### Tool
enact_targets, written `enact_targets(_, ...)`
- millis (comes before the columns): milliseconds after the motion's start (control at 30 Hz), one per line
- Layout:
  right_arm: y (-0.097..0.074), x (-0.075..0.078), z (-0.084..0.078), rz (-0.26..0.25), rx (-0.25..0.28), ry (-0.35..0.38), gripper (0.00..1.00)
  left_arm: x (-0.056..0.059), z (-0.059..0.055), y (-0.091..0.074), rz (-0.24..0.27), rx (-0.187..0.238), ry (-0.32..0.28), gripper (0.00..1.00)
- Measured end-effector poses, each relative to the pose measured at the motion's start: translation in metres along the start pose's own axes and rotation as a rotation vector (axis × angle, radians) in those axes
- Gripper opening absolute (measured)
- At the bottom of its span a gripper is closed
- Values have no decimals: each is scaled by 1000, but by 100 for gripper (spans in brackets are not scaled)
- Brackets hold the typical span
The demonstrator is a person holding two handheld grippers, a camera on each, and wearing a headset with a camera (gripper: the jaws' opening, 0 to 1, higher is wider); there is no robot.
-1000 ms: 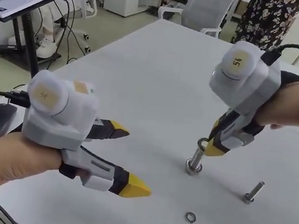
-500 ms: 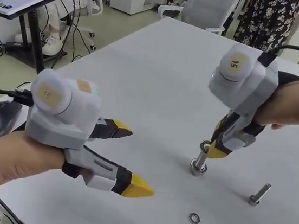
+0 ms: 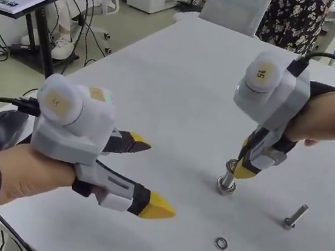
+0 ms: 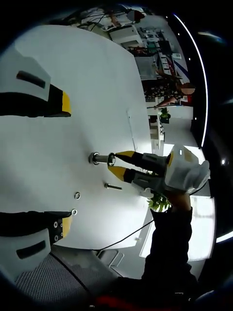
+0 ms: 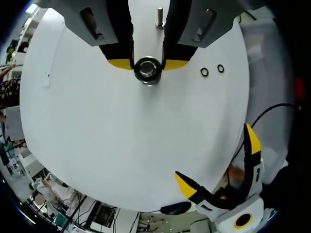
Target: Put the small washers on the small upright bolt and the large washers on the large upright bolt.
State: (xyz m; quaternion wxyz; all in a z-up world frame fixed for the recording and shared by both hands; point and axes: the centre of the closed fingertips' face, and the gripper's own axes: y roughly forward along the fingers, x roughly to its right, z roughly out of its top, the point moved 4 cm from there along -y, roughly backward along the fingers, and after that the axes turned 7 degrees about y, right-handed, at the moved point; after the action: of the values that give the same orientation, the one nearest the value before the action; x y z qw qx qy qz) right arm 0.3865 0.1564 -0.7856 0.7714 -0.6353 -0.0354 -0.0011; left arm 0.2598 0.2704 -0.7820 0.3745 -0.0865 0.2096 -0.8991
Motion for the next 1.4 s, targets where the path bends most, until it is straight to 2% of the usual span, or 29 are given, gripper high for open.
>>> enact_targets(433, 19, -9, -5, 17, -30, 9, 23, -1, -1, 0, 5, -1, -3, 79)
enact_targets(900, 35, -9, -7, 34, -35, 28, 23, -2, -2, 0, 6, -6, -7, 79)
enact_targets(1100, 38, -12, -6, 35, -35, 25, 23, -2, -3, 0, 6, -9, -8, 79)
enact_targets(1400, 37, -8, -7, 36, -31, 26, 24, -1, -3, 1, 0, -10, -8, 79)
